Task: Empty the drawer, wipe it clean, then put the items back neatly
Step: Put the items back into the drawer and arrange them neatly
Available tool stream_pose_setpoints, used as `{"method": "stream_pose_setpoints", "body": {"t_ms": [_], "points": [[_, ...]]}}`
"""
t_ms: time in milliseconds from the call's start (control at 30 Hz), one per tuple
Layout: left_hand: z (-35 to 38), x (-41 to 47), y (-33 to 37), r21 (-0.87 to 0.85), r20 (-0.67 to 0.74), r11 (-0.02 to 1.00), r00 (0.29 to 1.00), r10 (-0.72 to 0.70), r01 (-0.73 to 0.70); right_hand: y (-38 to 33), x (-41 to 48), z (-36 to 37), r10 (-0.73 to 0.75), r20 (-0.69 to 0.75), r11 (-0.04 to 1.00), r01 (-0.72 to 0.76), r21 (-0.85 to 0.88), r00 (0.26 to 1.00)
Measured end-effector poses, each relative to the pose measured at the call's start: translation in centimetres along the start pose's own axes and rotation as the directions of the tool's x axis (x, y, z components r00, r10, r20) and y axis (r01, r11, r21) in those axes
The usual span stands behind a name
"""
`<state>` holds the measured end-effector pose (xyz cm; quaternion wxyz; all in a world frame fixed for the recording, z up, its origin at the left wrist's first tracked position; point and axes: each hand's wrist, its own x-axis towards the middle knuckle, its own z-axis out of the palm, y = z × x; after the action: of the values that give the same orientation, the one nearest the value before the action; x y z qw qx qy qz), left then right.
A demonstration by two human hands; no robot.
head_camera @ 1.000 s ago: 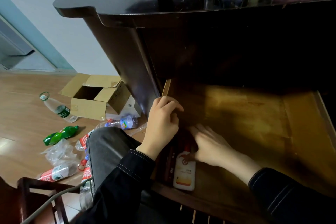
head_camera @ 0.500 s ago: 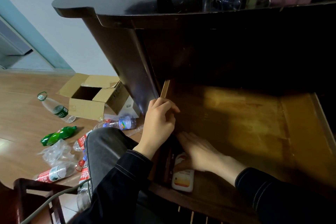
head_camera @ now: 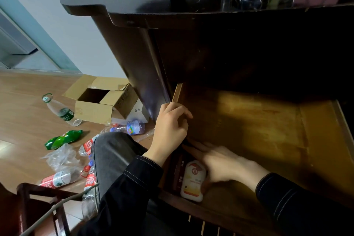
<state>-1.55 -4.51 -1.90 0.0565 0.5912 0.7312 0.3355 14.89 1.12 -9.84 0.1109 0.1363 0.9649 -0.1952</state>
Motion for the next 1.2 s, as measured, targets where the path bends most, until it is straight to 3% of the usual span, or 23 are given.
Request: {"method": "stream_pose_setpoints", "body": {"t_ms": [333, 500, 567, 700, 833, 1000, 1100, 1200], "points": [[0.2, -0.1, 0.0, -0.008, -0.008, 1.000, 1.000, 0.013, -0.013, 0.5, 0.0, 0.2, 0.002, -0.039, 1.000, -0.001, 0.020, 0.999], [0.1, -0.2, 0.2, -0.019, -0.005, 1.000, 1.000, 0.017, -0.018, 0.5, -0.7, -1.7, 0.149, -0.037, 0.962, -0.136, 0.238, 0.988], [-0.2, -0.3, 0.4, -0.015, -0.002, 1.000, 1.000, 0.024, -0.024, 0.8, -1.7, -3.0, 0.227, -0.075, 0.939, -0.198, 0.281, 0.971], [-1.2, -0.4, 1.5, -0.028, -0.044, 0.997, 0.996, 0.072, -0.073, 0.7, -5.1, -5.5, 0.361, -0.201, 0.927, -0.326, 0.185, 0.911], [-3.8, 0.1, 4.6, -0.096, -0.088, 0.978, 0.981, 0.176, -0.184, -0.9, -9.3, -10.2, 0.357, -0.366, 0.933, -0.348, 0.093, 0.859], [-8.2, 2.3, 11.0, -0.196, -0.234, 0.888, 0.899, 0.369, -0.416, -3.4, -15.1, -19.2, 0.254, -0.673, 0.953, -0.300, 0.050, 0.695], [-10.6, 4.6, 14.8, -0.215, -0.343, 0.823, 0.829, 0.441, -0.526, -4.7, -17.4, -24.1, 0.166, -0.847, 0.963, -0.268, 0.029, 0.506], [-12.0, 8.4, 17.7, -0.120, -0.444, 0.813, 0.763, 0.470, -0.570, -4.2, -18.3, -27.6, 0.147, -0.932, 0.935, -0.354, 0.022, 0.330]]}}
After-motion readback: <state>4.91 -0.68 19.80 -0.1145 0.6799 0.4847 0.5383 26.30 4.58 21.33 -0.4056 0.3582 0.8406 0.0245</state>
